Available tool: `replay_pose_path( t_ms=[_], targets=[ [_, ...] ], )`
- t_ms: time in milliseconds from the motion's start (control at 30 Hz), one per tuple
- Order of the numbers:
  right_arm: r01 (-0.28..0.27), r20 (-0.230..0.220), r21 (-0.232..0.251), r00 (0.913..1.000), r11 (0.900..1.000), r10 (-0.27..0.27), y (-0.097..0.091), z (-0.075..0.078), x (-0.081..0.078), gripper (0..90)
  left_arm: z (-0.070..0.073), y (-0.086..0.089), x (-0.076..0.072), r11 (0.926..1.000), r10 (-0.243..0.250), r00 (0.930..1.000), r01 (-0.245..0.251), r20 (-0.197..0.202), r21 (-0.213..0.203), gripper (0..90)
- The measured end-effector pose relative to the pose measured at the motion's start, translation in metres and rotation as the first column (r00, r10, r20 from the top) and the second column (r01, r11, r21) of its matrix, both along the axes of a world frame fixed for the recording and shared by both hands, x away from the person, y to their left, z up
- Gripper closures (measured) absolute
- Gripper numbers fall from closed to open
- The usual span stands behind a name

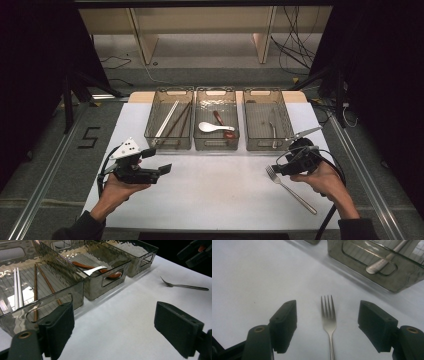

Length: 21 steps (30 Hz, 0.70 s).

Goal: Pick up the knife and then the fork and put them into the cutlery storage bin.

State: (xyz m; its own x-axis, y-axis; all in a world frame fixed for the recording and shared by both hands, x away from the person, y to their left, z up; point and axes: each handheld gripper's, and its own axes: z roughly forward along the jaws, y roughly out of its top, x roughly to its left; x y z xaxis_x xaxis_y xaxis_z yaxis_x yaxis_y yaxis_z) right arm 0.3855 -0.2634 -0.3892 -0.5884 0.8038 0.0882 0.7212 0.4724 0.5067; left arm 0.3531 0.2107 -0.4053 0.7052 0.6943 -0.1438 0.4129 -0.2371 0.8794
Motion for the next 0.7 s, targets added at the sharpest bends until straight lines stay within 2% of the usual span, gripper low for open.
replay_pose_path(
  t_ms=[333, 700],
  targets=[
    [-0.018, -0.047, -0.033, 0.9988, 0.9993, 0.017, -0.002, -0.009, -0.006, 32.3, 0.000, 0.000, 0.000, 1.0000, 0.000, 1.0000, 0.000, 0.002, 0.001, 16.0],
    [-0.024, -0.098, -0.096, 0.9951, 0.9951, 0.014, -0.004, -0.022, -0.011, 33.5, 0.000, 0.000, 0.000, 1.0000, -0.003, 1.0000, 0.003, 0.002, 0.004, 16.0]
  ],
)
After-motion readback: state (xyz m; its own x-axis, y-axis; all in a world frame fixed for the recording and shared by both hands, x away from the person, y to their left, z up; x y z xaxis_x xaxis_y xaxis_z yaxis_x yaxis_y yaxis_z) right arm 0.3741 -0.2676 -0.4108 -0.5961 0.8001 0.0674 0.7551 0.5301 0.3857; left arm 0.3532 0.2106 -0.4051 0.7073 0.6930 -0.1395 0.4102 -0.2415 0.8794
